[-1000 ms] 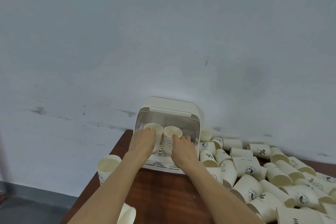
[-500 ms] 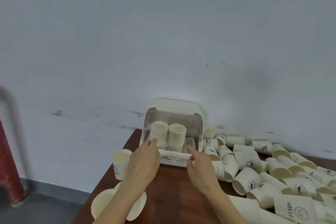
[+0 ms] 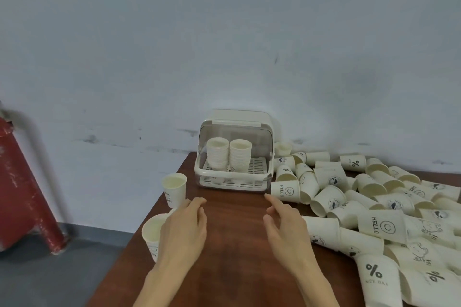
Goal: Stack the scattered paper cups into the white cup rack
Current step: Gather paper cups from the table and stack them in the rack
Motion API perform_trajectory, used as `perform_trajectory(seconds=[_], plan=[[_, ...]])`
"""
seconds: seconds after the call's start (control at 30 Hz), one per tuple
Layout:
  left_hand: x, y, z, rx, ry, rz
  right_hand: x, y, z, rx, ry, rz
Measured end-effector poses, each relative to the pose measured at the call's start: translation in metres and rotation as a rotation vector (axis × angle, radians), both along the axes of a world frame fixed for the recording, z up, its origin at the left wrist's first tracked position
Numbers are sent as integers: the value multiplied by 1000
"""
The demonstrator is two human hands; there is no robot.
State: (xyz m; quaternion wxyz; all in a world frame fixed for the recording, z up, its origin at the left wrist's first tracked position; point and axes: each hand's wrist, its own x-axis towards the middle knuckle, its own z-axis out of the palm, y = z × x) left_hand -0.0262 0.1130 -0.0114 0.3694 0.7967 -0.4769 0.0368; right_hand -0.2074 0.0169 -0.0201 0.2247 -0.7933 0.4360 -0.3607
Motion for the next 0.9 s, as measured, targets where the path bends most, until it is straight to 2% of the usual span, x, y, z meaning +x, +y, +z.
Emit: perform_trajectory(seconds=[0.37,0.5,0.63,0.77,0.9], plan=[[7,30,-10,40,-22,73,13,25,-2,57,-17,47],[9,28,-9,33,-67,38,20,32,-5,67,-12,65],[17,9,-7,143,-234,-44,18,38,-10,95,-14,71],[27,-15,-11,294,-496,-122,16,38,-11,107,-3,66],[26,-27,-17,549,-670,-119,16,36,-14,102,4,64]])
